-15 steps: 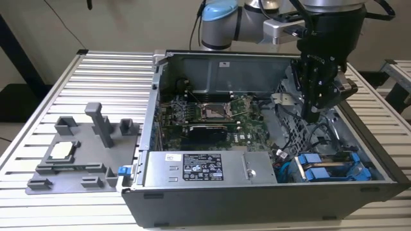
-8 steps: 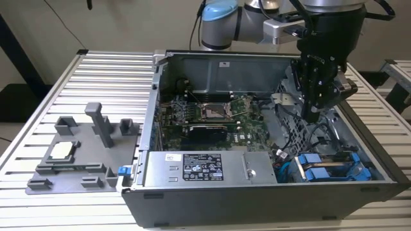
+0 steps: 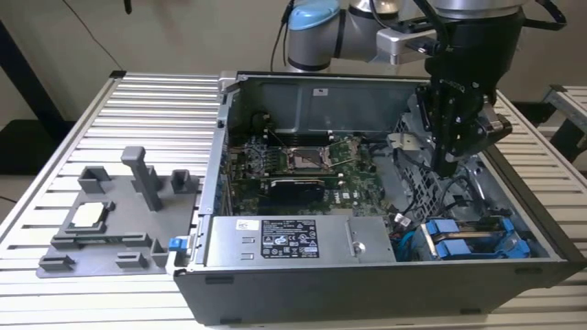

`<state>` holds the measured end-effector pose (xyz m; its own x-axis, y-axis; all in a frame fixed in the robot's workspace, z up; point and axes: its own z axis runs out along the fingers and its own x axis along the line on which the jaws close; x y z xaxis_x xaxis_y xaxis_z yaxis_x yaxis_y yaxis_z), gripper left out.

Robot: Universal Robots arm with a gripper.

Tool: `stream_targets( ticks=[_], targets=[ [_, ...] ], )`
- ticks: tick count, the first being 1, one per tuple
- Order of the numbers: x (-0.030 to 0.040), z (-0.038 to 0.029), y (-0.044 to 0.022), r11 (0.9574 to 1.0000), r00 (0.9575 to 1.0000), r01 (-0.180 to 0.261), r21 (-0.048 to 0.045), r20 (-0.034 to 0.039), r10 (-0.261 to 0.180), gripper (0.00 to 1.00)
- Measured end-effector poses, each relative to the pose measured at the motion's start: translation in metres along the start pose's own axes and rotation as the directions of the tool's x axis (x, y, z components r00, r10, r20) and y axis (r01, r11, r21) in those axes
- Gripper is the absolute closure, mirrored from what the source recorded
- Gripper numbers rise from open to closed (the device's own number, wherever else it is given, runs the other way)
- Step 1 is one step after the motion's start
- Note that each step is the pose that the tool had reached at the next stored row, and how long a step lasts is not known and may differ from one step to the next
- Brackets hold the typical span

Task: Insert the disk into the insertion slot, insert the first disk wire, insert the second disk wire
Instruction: 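Insert the second disk wire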

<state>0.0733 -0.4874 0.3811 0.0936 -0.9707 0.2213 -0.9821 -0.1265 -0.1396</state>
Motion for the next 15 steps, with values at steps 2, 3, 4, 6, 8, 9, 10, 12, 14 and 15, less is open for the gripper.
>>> stream_targets(
  ticks=[2, 3, 4, 6, 8, 9, 10, 12, 14, 15],
  targets=[
    [0.0041, 0.0012, -0.0006, 1.0000, 1.0000, 0.000, -0.0009, 0.0001, 0.000, 0.84],
    [0.0066, 0.0019, -0.0012, 1.0000, 1.0000, 0.000, -0.0016, 0.0002, 0.000, 0.84],
    [0.0092, 0.0028, -0.0019, 1.0000, 1.0000, 0.001, -0.0025, 0.0004, -0.001, 0.84],
    [0.0152, 0.0046, -0.0038, 1.0000, 1.0000, 0.001, -0.0047, 0.0007, -0.001, 0.84],
    [0.0212, 0.0066, -0.0056, 1.0000, 1.0000, 0.002, -0.0070, 0.0011, -0.002, 0.84],
    [0.0243, 0.0076, -0.0065, 1.0000, 1.0000, 0.002, -0.0080, 0.0013, -0.002, 0.84],
    [0.0273, 0.0084, -0.0075, 1.0000, 1.0000, 0.002, -0.0092, 0.0014, -0.002, 0.84],
    [0.0333, 0.0105, -0.0095, 0.9999, 1.0000, 0.002, -0.0115, 0.0019, -0.002, 0.84],
    [0.0393, 0.0123, -0.0115, 0.9999, 1.0000, 0.003, -0.0138, 0.0022, -0.003, 0.84],
    [0.0422, 0.0132, -0.0125, 0.9999, 1.0000, 0.003, -0.0150, 0.0023, -0.003, 0.84]
  ],
)
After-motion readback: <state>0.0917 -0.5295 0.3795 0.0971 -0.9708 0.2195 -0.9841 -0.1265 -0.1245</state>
